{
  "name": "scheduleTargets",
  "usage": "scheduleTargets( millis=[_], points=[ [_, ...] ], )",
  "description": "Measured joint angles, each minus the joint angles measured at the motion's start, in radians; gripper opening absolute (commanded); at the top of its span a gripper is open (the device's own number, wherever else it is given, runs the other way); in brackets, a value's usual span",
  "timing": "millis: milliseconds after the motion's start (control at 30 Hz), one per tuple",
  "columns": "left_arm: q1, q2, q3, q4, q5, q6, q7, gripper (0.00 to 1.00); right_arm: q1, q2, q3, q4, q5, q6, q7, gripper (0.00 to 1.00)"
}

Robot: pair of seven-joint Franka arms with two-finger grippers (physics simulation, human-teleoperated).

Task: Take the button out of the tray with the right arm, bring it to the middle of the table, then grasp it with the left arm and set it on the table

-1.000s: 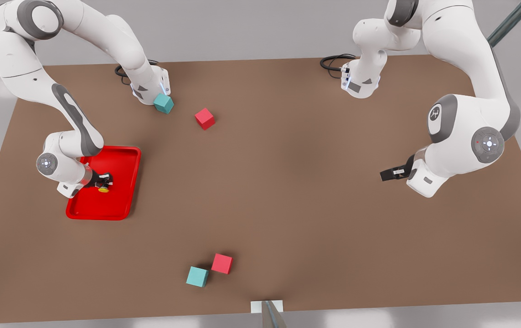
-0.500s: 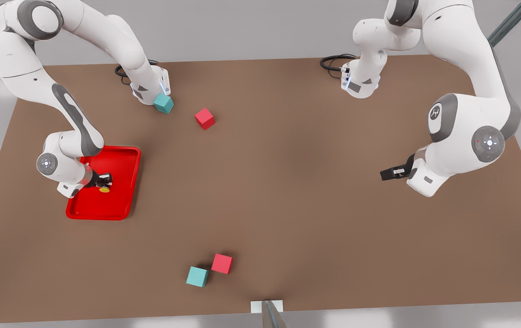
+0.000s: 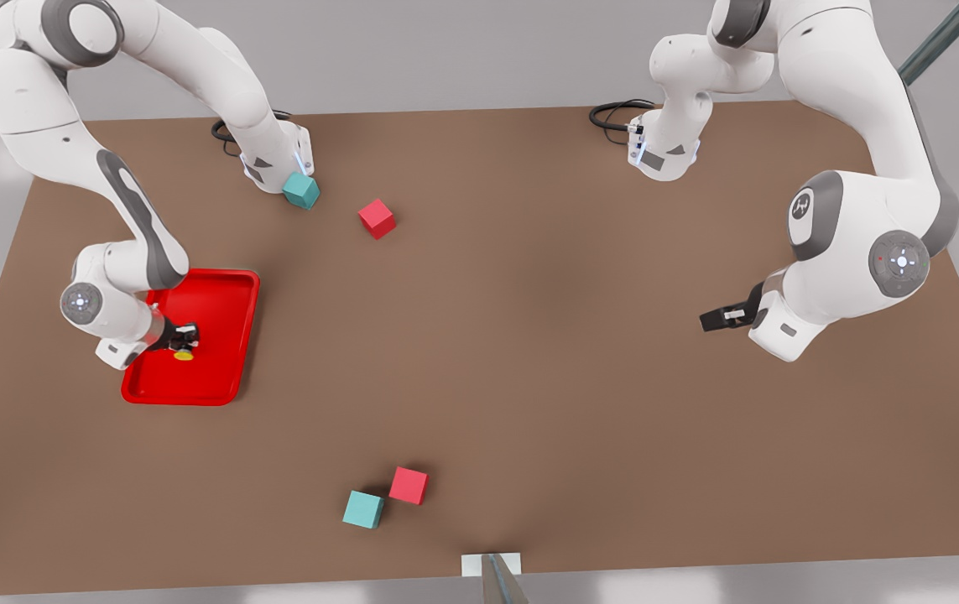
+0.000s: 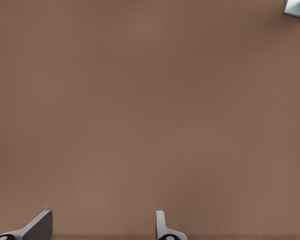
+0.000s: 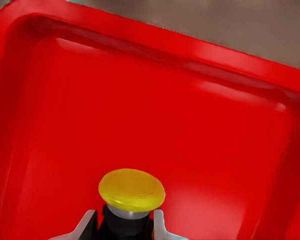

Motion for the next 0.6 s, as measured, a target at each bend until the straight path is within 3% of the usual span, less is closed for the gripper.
scheduleTargets(
  millis=[200, 367, 600],
  points=[
    [0.0, 0.001, 0.0, 0.0, 0.0, -0.009, -0.001, 1.0, 0.25, 0.003, -0.011, 0.166, 0.125, -0.139, 0.039, 0.5],
    [0.0, -0.001, 0.0, 0.0, 0.0, -0.012, -0.001, 1.0, 0.602, 0.008, -0.089, 0.319, 0.295, -0.246, 0.135, 0.5],
    [0.003, 0.001, 0.001, -0.001, 0.001, -0.015, -0.001, 1.0, 1.171, 0.167, -0.386, 0.712, 0.519, -0.397, 0.323, 0.5]
  ],
)
